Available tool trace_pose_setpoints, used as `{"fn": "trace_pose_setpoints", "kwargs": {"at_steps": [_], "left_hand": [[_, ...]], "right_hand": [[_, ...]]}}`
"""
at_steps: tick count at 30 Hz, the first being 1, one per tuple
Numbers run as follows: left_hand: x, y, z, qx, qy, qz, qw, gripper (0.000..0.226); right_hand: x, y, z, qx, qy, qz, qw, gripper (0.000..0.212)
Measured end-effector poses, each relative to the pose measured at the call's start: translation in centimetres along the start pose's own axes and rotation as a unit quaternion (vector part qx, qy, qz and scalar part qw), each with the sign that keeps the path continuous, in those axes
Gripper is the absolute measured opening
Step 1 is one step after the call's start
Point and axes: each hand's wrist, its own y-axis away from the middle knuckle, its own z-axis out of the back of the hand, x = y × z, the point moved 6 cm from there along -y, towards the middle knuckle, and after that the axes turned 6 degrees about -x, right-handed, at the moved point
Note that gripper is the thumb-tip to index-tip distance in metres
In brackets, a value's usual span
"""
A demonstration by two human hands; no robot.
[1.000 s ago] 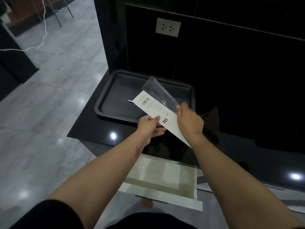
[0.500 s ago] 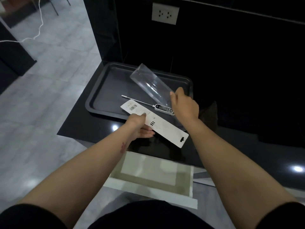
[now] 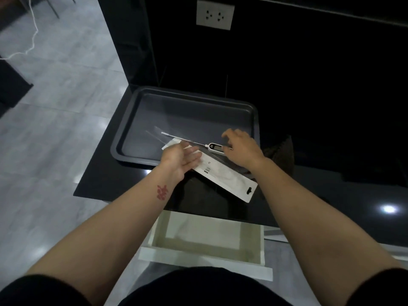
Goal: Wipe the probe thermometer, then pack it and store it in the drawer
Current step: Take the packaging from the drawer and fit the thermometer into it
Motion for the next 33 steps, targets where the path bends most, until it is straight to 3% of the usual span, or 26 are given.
{"fn": "trace_pose_setpoints", "kwargs": {"at_steps": [3, 10, 14, 18, 25, 33], "left_hand": [[-0.3, -0.6, 0.3, 0.019, -0.012, 0.008, 1.0, 0.018], [-0.6, -1.0, 0.5, 0.065, 0.014, 0.032, 0.997, 0.023], [-1.2, -1.0, 0.5, 0.088, 0.05, 0.028, 0.994, 0.029], [-1.5, -0.8, 0.3, 0.098, 0.09, 0.027, 0.991, 0.034], [-2.7, 0.1, -0.3, 0.098, 0.115, 0.016, 0.988, 0.041], [-2.3, 0.2, -0.2, 0.095, 0.132, 0.024, 0.986, 0.052]], "right_hand": [[-0.1, -0.3, -1.3, 0.059, 0.067, 0.014, 0.996, 0.042], [0.6, -0.4, -1.1, -0.006, 0.092, -0.01, 0.996, 0.034], [0.3, 0.0, 0.5, -0.063, -0.015, -0.067, 0.996, 0.022], [0.9, 0.2, 3.0, -0.09, -0.188, -0.117, 0.971, 0.025], [3.5, 0.8, 4.0, -0.08, -0.313, -0.081, 0.943, 0.029], [3.3, 2.5, 3.0, -0.044, -0.245, -0.064, 0.967, 0.039]]}}
